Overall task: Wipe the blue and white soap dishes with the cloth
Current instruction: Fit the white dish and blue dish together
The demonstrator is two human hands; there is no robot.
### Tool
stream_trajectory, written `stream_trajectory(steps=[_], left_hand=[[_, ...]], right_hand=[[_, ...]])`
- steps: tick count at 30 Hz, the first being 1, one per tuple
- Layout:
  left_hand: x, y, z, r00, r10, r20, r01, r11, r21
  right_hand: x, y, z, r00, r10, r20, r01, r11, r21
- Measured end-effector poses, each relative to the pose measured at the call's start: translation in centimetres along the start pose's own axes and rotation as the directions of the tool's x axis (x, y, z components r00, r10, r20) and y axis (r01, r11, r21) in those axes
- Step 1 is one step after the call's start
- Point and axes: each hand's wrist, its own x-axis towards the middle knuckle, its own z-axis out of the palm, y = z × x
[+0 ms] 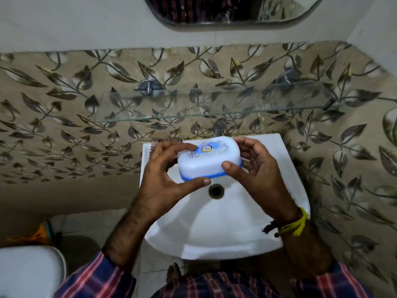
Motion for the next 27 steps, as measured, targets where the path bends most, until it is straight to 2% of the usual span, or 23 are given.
stream_trajectory(steps=[7,16,22,27], left_hand=[[6.7,3.5,-0.4,0.977,0.184,-0.108,-0.178,0.982,0.066],[14.4,2.5,0.1,0.983,0.13,-0.132,-0.102,0.975,0.199],[15.3,1.6,1.2,0.993,0.061,-0.105,-0.036,0.974,0.222],[15.0,0.4,1.9,0.996,0.015,-0.093,0.004,0.979,0.202]], right_hand=[[5.1,-3.9,-1.0,0.978,-0.203,-0.053,0.2,0.979,-0.05],[13.3,-3.4,-2.0,0.964,-0.265,-0.024,0.245,0.919,-0.31],[14.9,-2.1,-2.6,0.956,-0.294,-0.006,0.261,0.854,-0.45],[14.9,-1.6,-3.0,0.958,-0.288,0.021,0.261,0.835,-0.485]])
